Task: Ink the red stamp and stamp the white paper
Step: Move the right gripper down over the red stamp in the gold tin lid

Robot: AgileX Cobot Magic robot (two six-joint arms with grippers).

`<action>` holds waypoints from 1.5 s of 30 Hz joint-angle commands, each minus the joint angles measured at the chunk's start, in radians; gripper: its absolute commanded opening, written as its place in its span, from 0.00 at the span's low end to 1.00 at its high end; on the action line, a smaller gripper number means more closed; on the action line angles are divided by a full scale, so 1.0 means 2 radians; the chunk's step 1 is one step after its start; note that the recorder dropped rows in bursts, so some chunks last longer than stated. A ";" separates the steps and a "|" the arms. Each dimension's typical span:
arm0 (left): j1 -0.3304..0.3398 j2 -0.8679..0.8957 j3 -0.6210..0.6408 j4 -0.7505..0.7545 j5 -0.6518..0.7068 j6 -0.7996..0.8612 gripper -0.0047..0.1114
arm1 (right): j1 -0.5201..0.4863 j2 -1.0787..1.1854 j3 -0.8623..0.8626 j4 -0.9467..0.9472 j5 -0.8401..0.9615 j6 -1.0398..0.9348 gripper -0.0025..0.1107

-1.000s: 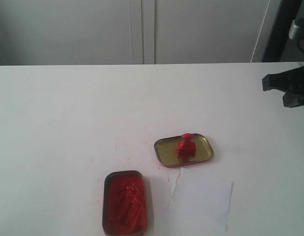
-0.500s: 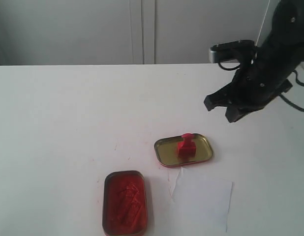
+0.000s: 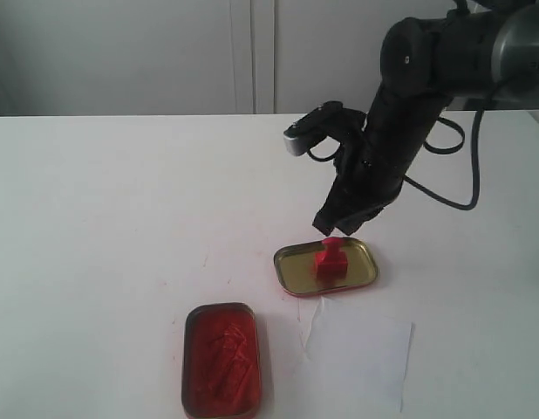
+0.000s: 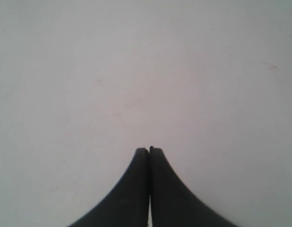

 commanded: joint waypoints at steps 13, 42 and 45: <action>0.000 -0.002 0.005 0.000 0.008 -0.001 0.04 | 0.005 0.023 -0.004 0.019 -0.011 -0.268 0.07; 0.000 -0.002 0.005 0.000 0.008 -0.001 0.04 | 0.005 0.068 -0.004 0.007 -0.067 -0.392 0.29; 0.000 -0.002 0.005 0.000 0.008 -0.001 0.04 | 0.005 0.073 -0.004 0.005 -0.067 -0.392 0.29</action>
